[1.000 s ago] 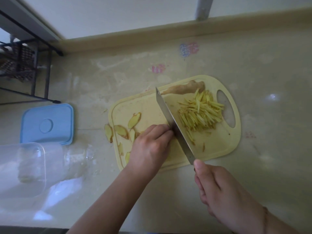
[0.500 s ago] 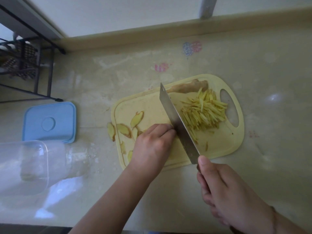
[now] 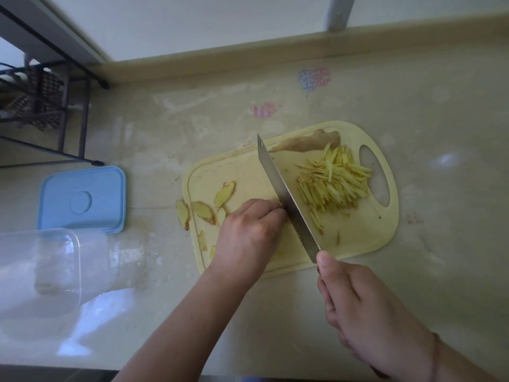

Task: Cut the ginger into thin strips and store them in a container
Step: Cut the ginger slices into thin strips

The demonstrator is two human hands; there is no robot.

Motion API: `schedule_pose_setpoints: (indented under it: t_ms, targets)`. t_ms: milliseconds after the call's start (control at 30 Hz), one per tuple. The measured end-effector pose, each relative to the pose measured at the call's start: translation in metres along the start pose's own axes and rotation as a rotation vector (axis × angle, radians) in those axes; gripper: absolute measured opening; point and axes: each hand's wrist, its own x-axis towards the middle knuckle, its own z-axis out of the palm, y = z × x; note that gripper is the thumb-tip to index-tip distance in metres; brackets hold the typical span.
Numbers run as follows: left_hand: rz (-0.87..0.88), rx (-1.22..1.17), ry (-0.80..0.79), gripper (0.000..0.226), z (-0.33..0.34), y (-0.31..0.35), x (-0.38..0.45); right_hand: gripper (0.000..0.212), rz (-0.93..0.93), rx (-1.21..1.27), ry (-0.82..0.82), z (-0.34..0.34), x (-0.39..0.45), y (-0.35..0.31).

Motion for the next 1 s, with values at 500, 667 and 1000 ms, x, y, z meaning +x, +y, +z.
schedule_pose_setpoints:
  t_ms: [500,667,1000]
  targets:
    - [-0.018,-0.043,-0.015,0.019,-0.001,-0.005,0.0,0.078,-0.055,-0.037,0.062,0.014,0.007,0.008]
    - [-0.052,-0.031,-0.004,0.024,-0.001,-0.002,0.002,0.07,0.01,0.016,0.009,0.003,0.004,-0.004]
    - [-0.177,-0.02,0.002,0.015,-0.006,0.005,0.005,0.074,-0.012,-0.006,0.037,0.017,0.008,0.001]
